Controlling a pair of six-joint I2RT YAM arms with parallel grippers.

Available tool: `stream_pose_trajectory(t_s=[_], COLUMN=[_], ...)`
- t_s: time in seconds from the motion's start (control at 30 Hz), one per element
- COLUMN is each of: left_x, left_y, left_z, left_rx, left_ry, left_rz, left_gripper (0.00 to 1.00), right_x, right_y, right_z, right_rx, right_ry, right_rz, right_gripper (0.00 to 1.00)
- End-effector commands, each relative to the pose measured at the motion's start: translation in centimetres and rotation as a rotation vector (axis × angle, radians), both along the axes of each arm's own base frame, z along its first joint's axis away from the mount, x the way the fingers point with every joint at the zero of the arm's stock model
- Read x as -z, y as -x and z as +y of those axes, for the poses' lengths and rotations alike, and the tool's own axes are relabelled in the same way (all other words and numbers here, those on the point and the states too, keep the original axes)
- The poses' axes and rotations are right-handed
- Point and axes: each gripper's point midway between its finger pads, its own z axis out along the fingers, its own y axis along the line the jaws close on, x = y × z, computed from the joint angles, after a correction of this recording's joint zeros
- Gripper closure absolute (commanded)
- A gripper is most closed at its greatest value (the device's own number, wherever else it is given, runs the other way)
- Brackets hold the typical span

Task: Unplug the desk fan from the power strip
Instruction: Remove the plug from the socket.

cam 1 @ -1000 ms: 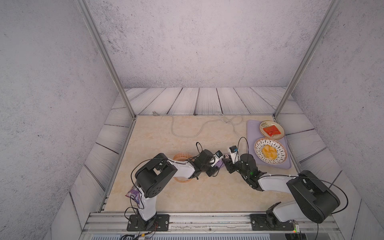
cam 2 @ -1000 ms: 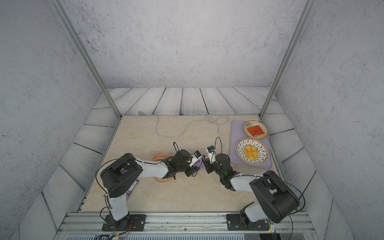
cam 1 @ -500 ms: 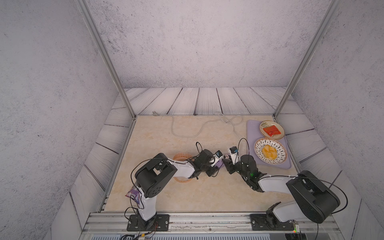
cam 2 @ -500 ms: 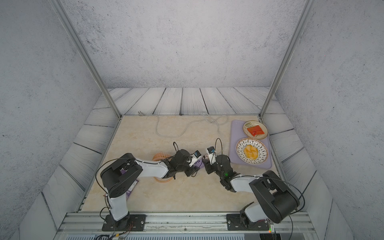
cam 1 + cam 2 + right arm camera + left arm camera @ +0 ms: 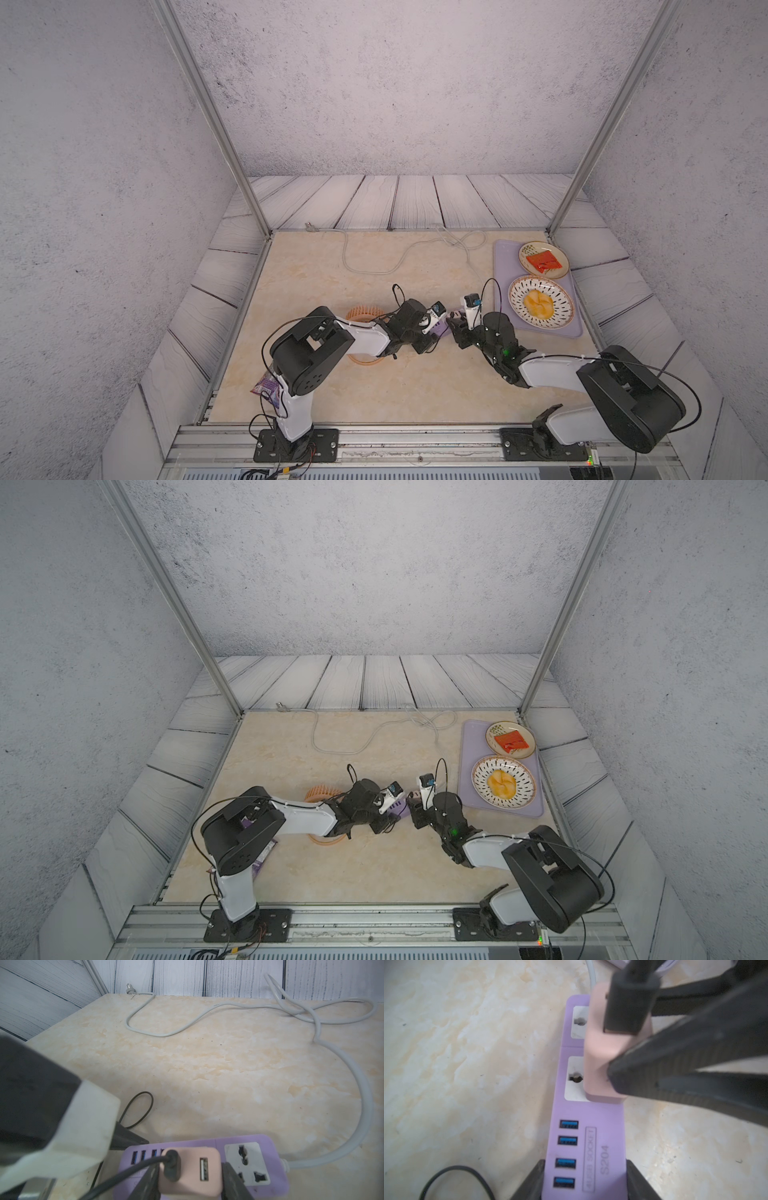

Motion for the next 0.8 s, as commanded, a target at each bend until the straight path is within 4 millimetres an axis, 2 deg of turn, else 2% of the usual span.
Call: stream_pose_trajectory(t_s=[0.0,0.2,0.47,0.77], left_x=[1.23,1.18,1.22,0.98], left_y=[0.15,0.13,0.19,-0.01], left_z=[0.72,0.73,0.67,0.7], left_rx=[-0.023,-0.023,-0.02,-0.035], left_ry=[-0.03,-0.031,-0.028,-0.018], left_rz=[0.043,0.04,0.041,0.04], left_gripper=[1.0,1.0,1.0,1.0], right_x=[-1.94,-1.87,-1.63,-2.47], right_y=[0.04,0.16,-0.51,0.16], right_z=[1.16,2.05,1.79,1.3], right_rx=[-0.024,-0.069,-0.03,-0.034], right_ry=[-0.103,-0.085,-0.019,-0.044], right_rz=[-0.025,0.013,0.098,0.031], right_gripper=[0.65,0.67,0.67,0.68])
